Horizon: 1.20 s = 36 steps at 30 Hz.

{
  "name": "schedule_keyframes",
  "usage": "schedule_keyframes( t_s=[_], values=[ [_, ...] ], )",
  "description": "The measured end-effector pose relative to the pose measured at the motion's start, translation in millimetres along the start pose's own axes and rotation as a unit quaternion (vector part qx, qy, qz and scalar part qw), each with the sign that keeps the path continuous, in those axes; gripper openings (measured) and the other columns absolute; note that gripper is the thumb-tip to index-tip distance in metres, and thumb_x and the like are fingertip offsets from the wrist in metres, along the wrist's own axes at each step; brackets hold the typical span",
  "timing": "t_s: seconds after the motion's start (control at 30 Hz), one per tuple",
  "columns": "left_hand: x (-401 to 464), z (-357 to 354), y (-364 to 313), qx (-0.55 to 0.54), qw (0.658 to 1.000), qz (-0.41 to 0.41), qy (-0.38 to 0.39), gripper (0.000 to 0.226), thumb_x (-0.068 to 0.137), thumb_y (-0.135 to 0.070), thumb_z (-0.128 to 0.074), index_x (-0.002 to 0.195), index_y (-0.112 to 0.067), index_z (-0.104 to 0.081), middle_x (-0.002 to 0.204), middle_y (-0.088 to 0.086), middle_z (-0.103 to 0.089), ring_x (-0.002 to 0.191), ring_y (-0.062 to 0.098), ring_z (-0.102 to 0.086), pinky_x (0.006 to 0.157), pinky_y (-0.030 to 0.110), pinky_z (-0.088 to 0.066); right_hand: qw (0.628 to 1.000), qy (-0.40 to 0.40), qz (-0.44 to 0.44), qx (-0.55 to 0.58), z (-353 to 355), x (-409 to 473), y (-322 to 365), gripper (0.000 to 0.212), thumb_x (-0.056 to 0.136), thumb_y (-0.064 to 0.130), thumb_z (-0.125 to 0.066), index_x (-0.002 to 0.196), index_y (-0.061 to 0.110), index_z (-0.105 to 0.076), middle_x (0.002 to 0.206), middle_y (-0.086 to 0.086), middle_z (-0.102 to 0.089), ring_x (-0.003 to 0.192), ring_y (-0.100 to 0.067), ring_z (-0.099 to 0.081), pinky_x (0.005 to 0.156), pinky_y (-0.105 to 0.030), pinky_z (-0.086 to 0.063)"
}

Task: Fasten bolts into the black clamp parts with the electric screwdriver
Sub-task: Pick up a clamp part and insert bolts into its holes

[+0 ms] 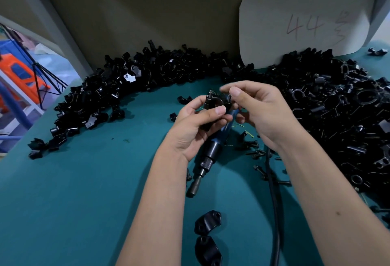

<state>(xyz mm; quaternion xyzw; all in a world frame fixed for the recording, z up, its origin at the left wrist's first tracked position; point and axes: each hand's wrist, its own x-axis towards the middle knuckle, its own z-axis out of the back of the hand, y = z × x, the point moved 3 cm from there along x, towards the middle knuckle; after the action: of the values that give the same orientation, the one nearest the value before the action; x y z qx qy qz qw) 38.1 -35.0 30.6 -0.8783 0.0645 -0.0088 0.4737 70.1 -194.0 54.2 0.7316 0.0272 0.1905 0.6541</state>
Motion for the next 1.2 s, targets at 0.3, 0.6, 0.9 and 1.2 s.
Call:
schedule_keyframes(
  t_s=[0.3,0.6,0.9,1.2],
  values=[
    [2.9,0.7,1.8,0.005,1.000,-0.002,-0.007,0.027,0.078,-0.003,-0.080,0.102,-0.008,-0.069,0.097,0.016,-0.077,0.081,0.022,-0.077,0.068,0.020,-0.060,0.993,-0.047,-0.071,0.078,-12.5,-2.2,-8.8,0.026,0.081,0.040,-0.081,0.072,0.019,-0.067,0.075,-0.005,-0.062,0.067,-0.018,-0.057,0.062,-0.030,-0.050],
    [2.6,1.4,0.2,-0.021,1.000,-0.006,-0.015,0.021,0.078,-0.001,-0.079,0.096,-0.009,-0.072,0.097,0.017,-0.076,0.079,0.020,-0.075,0.068,0.021,-0.060,0.988,-0.079,-0.055,0.119,-19.2,-3.6,-4.9,0.018,0.089,0.024,-0.076,0.081,0.008,-0.075,0.073,0.001,-0.070,0.061,-0.009,-0.059,0.059,-0.024,-0.049],
    [2.2,-2.2,-0.8,0.072,0.991,-0.090,-0.062,0.030,0.076,0.007,-0.081,0.096,-0.006,-0.064,0.079,0.010,-0.075,0.073,0.026,-0.077,0.068,0.028,-0.061,0.980,-0.190,-0.014,0.055,-24.3,-1.6,-9.9,0.024,0.091,0.019,-0.080,0.069,0.016,-0.072,0.066,0.001,-0.069,0.064,-0.012,-0.062,0.056,-0.020,-0.049],
    [5.8,0.7,-1.7,0.125,0.979,-0.130,-0.100,0.030,0.072,0.001,-0.086,0.092,-0.006,-0.064,0.086,0.015,-0.073,0.078,0.027,-0.073,0.075,0.034,-0.062,0.980,-0.179,-0.018,0.080,-24.9,-2.2,-16.1,0.019,0.094,0.020,-0.077,0.077,0.015,-0.070,0.067,0.000,-0.063,0.058,-0.013,-0.056,0.048,-0.024,-0.044]
  ],
)
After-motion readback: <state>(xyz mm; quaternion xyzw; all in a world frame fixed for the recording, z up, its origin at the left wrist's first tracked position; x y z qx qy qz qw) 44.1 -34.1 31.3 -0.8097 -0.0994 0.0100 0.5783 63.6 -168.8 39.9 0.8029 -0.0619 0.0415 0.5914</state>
